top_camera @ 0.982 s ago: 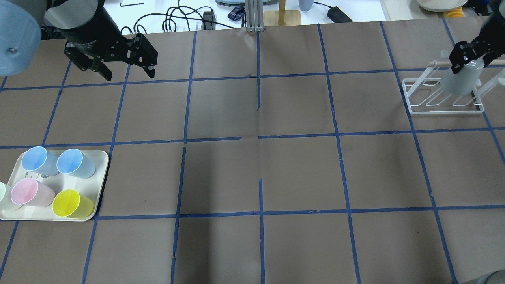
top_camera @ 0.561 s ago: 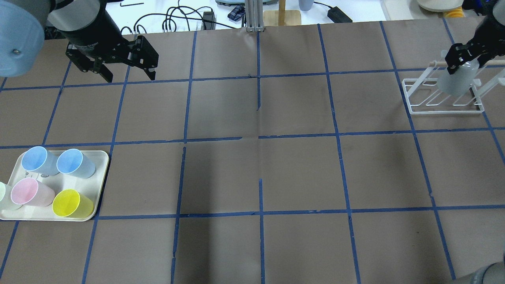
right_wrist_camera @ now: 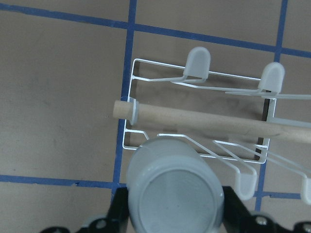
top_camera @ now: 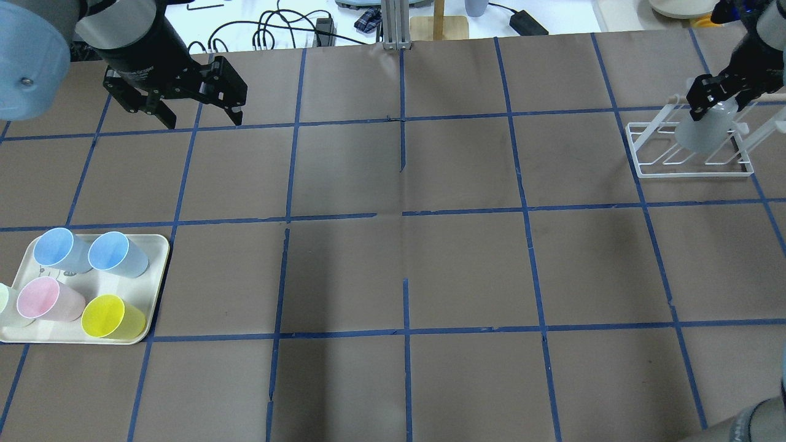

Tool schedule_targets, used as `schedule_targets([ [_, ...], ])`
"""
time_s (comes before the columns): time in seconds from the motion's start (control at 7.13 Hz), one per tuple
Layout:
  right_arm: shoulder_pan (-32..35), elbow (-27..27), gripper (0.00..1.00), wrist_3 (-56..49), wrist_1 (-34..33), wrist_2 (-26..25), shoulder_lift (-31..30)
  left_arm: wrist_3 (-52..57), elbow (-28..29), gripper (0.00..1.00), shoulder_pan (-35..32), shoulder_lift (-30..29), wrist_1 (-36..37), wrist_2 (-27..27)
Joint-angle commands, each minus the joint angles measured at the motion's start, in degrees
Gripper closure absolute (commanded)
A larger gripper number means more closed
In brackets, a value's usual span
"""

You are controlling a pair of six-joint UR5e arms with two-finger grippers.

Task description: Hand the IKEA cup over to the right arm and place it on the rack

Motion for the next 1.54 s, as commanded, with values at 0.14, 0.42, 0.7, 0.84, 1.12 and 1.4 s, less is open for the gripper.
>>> schedule_targets([
  [0.14,0.0,-0.47,0.0,-0.22,-0.16,-0.09,0.55,0.0,-0.03,0.0,0.0,0.0,0.09,0.0],
  [0.42,0.0,-0.83,0.0,-0.13,-0.07,-0.09,-0.05,0.0,-0.12,0.0,0.0,0.0,0.09,0.0],
  [0.7,0.0,-2.4,0.0,0.22,5.68,0.34,-4.25,0.0,-0.12,0.0,0.0,0.09,0.09,0.0],
  [0.84,0.09,-2.58,0.0,0.66,10.08,3.13,-7.06,0.0,-0.12,0.0,0.0,0.09,0.09,0.0],
  [1.12,0.35,-2.15,0.0,2.58,18.25,3.25,-12.78,0.09,-0.29,0.0,0.09,0.44,0.09,0.0],
  [1.4,0.44,-1.53,0.0,2.77,23.98,3.25,-16.22,0.52,-0.47,0.0,0.61,0.7,0.0,0.0],
])
